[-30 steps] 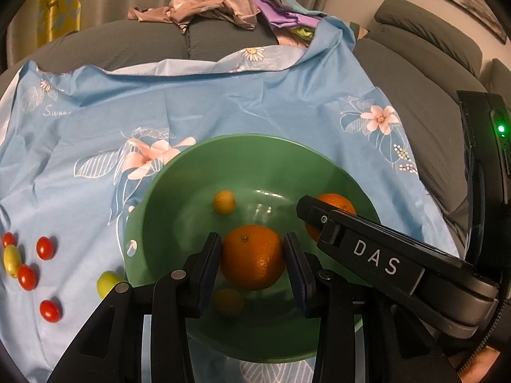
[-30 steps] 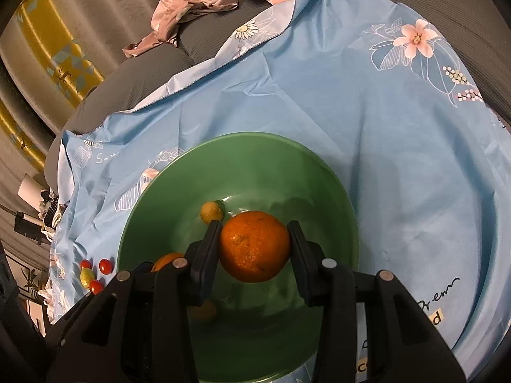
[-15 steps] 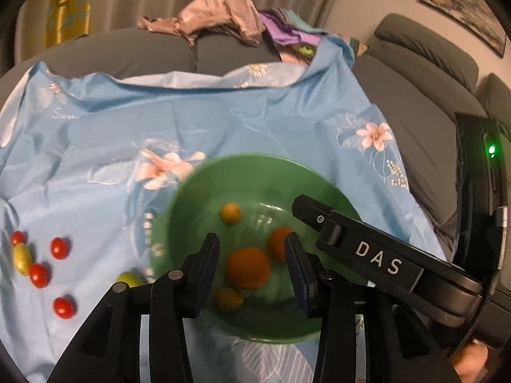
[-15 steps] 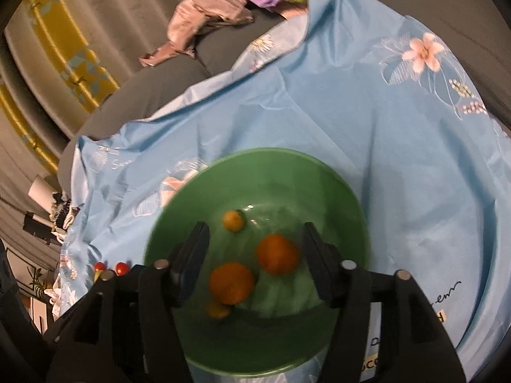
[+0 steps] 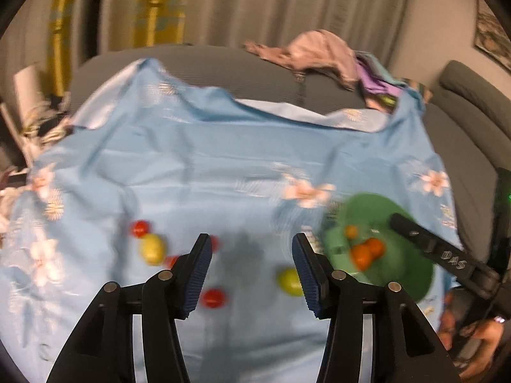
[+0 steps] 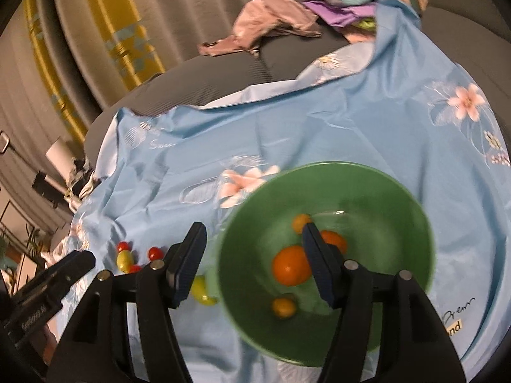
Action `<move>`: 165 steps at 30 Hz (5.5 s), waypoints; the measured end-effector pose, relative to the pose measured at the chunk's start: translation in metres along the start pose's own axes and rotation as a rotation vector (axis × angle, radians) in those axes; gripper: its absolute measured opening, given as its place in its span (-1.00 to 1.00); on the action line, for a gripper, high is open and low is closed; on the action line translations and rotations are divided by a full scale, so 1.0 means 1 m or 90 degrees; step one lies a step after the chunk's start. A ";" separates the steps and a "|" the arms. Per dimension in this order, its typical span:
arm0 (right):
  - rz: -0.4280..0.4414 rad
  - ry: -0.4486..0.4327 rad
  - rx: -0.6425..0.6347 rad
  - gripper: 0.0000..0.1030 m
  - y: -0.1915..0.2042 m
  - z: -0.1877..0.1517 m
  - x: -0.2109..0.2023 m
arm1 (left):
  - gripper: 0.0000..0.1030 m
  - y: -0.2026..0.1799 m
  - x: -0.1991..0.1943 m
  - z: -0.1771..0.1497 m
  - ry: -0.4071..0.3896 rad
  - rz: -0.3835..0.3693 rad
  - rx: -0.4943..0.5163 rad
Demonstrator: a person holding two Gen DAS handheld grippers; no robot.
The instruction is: Organize fruits
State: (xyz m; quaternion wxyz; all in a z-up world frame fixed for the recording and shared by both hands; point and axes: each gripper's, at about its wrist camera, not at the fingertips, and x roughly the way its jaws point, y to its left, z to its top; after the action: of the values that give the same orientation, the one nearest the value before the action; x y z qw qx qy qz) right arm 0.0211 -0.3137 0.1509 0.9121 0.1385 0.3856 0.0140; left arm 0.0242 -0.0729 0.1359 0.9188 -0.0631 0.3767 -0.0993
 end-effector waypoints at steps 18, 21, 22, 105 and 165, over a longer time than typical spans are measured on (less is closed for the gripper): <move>0.190 0.126 -0.109 -0.21 0.104 -0.025 0.061 | -0.04 0.056 0.061 -0.054 0.124 -0.061 -0.096; 0.188 0.176 -0.104 -0.21 0.114 -0.026 0.092 | -0.09 0.057 0.071 -0.057 0.141 -0.075 -0.113; 0.187 0.187 -0.106 -0.21 0.118 -0.026 0.101 | -0.10 0.056 0.074 -0.058 0.147 -0.078 -0.115; 0.003 -0.078 0.041 -0.48 -0.032 -0.012 -0.041 | -0.42 -0.117 0.018 -0.008 -0.023 -0.128 0.085; -0.120 0.063 0.089 -0.46 -0.084 -0.019 0.015 | -0.42 -0.149 0.090 -0.033 0.111 -0.113 0.122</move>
State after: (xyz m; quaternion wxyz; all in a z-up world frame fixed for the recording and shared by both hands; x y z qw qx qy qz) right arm 0.0115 -0.3878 0.1051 0.8773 0.1636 0.4417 -0.0918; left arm 0.0434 -0.2398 0.0803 0.8719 0.0009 0.4371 -0.2208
